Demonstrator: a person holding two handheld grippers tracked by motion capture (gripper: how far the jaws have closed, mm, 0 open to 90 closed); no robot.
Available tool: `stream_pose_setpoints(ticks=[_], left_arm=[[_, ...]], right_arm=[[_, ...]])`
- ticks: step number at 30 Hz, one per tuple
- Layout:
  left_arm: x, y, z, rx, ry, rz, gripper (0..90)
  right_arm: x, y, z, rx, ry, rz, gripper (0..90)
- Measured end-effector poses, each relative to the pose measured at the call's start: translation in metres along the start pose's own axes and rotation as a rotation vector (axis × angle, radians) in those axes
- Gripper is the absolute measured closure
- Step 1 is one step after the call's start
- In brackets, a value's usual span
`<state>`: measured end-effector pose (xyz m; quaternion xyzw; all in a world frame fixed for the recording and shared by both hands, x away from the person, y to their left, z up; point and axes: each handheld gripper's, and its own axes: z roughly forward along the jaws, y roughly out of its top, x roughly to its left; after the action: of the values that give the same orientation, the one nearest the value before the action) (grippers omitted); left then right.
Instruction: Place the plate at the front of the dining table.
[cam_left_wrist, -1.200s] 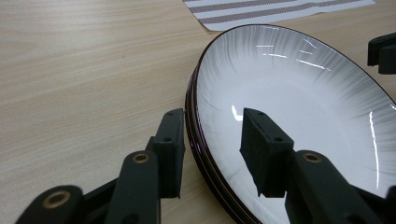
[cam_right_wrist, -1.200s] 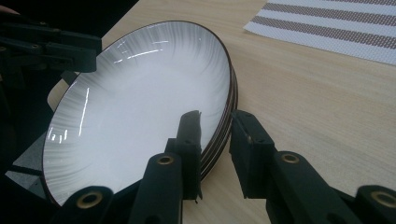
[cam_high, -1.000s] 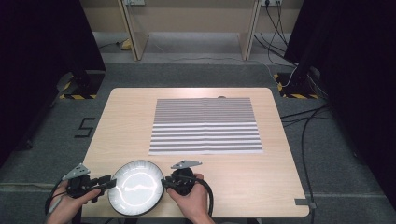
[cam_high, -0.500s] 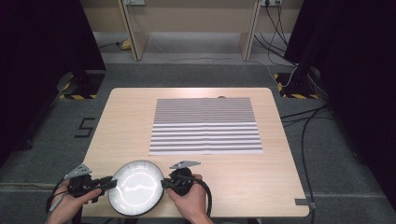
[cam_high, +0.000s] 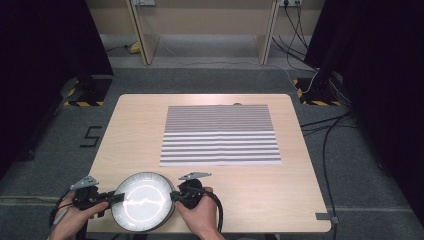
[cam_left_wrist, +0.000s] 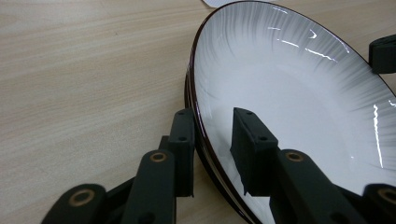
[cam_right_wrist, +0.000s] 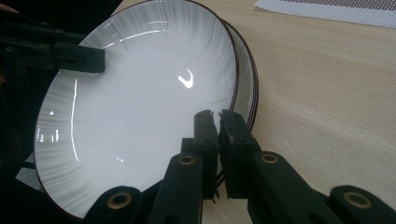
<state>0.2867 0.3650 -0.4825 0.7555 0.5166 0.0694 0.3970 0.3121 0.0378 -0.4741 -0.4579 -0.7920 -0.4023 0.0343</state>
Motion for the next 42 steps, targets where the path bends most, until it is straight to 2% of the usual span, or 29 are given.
stream_pose_setpoints(ticks=[11, 17, 24, 30, 37, 42], left_arm=[[0.0021, -0.0004, -0.0021, 0.012, -0.014, -0.006, 71.1], [-0.0003, -0.0005, -0.0022, 0.020, 0.001, 0.016, 71.6], [-0.0011, 0.0011, -0.0029, 0.024, 0.013, 0.021, 73.0], [0.0003, 0.0038, -0.0051, 0.017, 0.020, 0.021, 74.9], [-0.0016, 0.0060, -0.0075, 0.009, 0.047, 0.020, 77.3], [-0.0025, 0.0050, -0.0078, 0.002, 0.053, 0.019, 77.5]], right_arm=[[-0.0044, 0.0036, 0.0047, -0.002, 0.005, 0.042, 82.6], [-0.0043, 0.0075, 0.0046, 0.007, -0.006, 0.064, 81.8], [-0.0002, 0.0074, 0.0058, -0.002, -0.045, 0.035, 81.9], [0.0007, 0.0068, 0.0075, -0.007, -0.033, 0.031, 79.9], [0.0018, 0.0070, 0.0086, 0.017, -0.002, 0.048, 75.7], [0.0010, 0.0078, 0.0056, 0.018, -0.006, 0.067, 74.3]])
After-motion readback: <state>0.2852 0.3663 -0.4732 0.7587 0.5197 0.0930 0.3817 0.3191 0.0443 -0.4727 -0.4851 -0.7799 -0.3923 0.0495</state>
